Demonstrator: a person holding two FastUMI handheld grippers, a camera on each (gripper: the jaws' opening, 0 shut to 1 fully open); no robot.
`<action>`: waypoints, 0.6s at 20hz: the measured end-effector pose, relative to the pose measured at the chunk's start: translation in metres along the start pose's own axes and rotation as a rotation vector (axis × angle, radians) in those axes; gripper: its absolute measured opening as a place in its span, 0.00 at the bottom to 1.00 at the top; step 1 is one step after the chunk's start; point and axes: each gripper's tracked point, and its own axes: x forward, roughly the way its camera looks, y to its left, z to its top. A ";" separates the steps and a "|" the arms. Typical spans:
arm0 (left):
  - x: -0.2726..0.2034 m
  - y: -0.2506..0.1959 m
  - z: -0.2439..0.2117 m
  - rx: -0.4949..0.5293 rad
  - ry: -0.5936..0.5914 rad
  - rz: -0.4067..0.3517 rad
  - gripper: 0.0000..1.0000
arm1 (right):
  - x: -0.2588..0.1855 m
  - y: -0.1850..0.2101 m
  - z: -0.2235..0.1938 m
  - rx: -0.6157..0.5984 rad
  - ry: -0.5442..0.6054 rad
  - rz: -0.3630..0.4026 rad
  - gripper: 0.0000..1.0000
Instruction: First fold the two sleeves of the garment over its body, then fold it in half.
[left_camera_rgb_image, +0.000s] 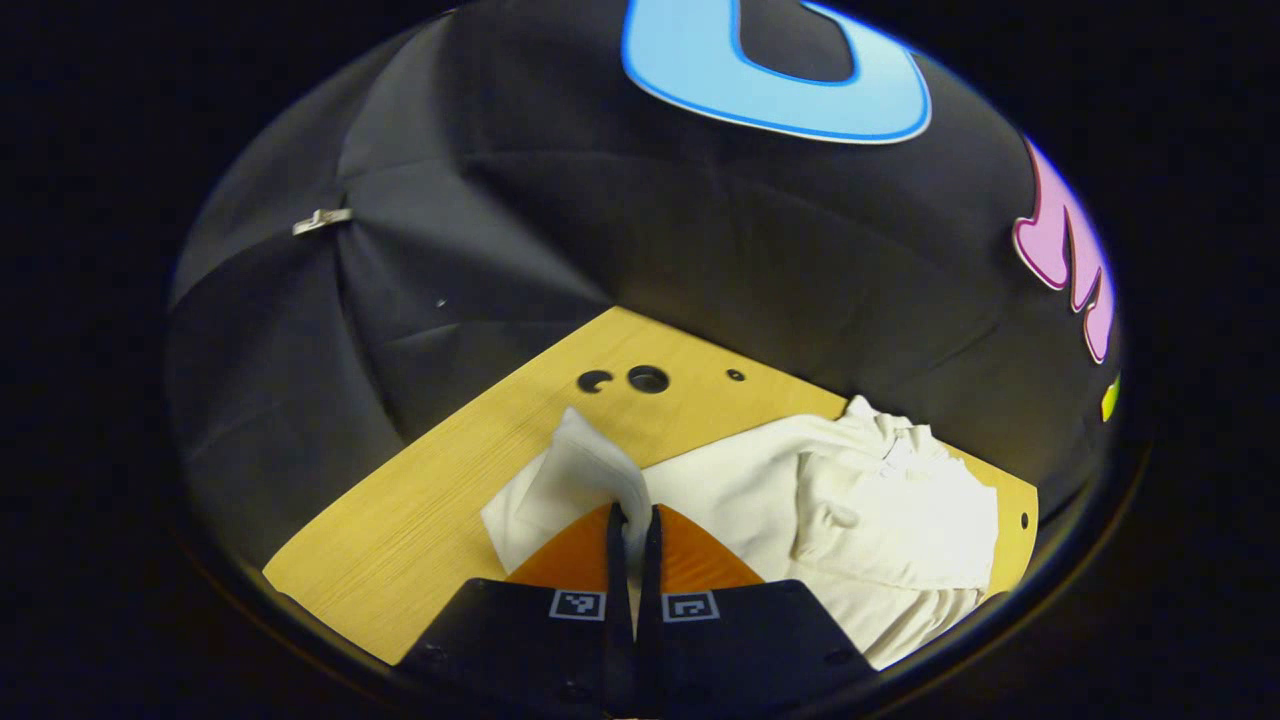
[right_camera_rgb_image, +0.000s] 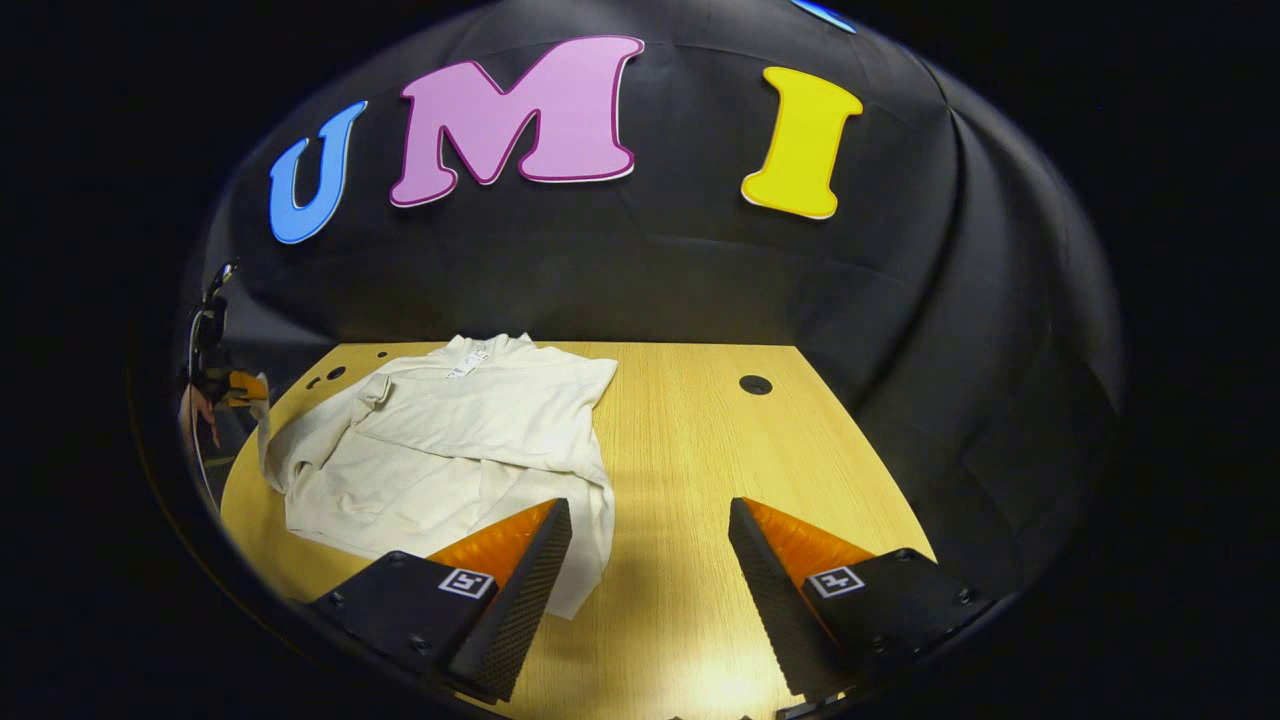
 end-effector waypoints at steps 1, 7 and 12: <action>0.004 -0.016 0.008 0.012 -0.005 -0.019 0.06 | 0.002 0.000 -0.002 0.006 0.000 0.002 0.97; 0.031 -0.139 0.028 0.152 -0.039 -0.172 0.01 | 0.009 -0.001 -0.018 0.036 0.032 0.021 0.97; 0.043 -0.247 -0.004 0.321 -0.018 -0.290 0.06 | 0.012 -0.004 -0.018 0.069 0.034 -0.007 0.97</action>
